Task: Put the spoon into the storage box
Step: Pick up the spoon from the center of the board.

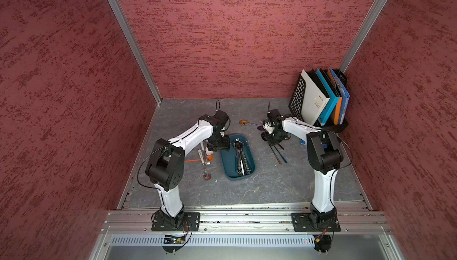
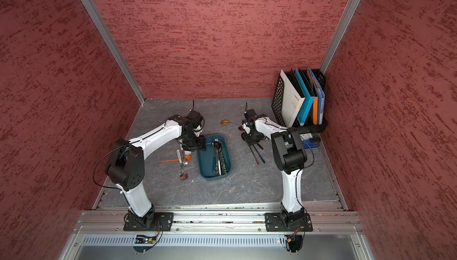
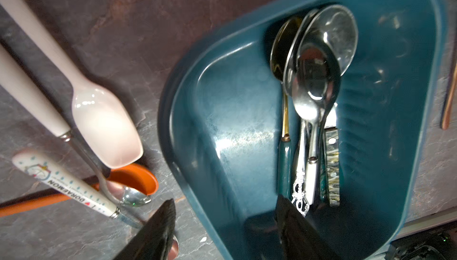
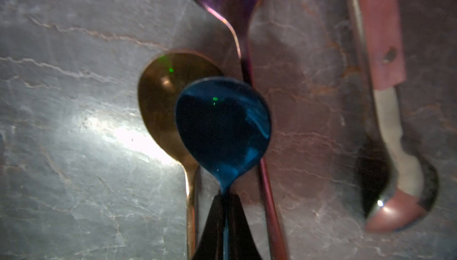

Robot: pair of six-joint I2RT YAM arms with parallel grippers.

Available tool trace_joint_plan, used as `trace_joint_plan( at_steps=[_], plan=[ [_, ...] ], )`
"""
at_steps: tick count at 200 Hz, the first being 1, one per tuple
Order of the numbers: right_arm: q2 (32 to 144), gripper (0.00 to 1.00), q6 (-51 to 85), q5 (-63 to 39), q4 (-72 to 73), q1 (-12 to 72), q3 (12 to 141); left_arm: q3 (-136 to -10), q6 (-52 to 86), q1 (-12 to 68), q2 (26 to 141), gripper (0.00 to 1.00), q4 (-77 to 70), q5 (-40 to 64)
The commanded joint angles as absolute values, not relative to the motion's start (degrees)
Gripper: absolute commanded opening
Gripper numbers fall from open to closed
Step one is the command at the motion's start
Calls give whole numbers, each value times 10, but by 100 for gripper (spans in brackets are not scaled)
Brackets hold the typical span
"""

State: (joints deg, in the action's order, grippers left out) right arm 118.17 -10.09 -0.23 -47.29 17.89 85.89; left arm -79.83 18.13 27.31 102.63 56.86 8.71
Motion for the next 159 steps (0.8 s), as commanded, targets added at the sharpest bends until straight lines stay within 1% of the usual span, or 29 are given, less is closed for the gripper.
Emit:
trace_joint_plan(
  at_steps=[1, 31, 58, 87, 116, 159],
  plan=[
    [1135, 0, -83, 2, -473, 176, 884, -776, 175, 274, 977, 67, 513, 90],
    [1091, 0, -60, -7, -487, 178, 881, -724, 178, 264, 922, 67, 470, 89],
    [1056, 0, -37, -15, -507, 190, 878, -675, 188, 237, 868, 67, 443, 104],
    [1035, 0, -6, -21, -544, 231, 892, -623, 193, 200, 818, 68, 433, 126],
    [1039, 1, 53, -58, -580, 281, 921, -574, 208, 162, 779, 68, 438, 127],
    [1065, 0, 147, -129, -550, 344, 945, -521, 235, 118, 740, 68, 436, 132]
  ],
)
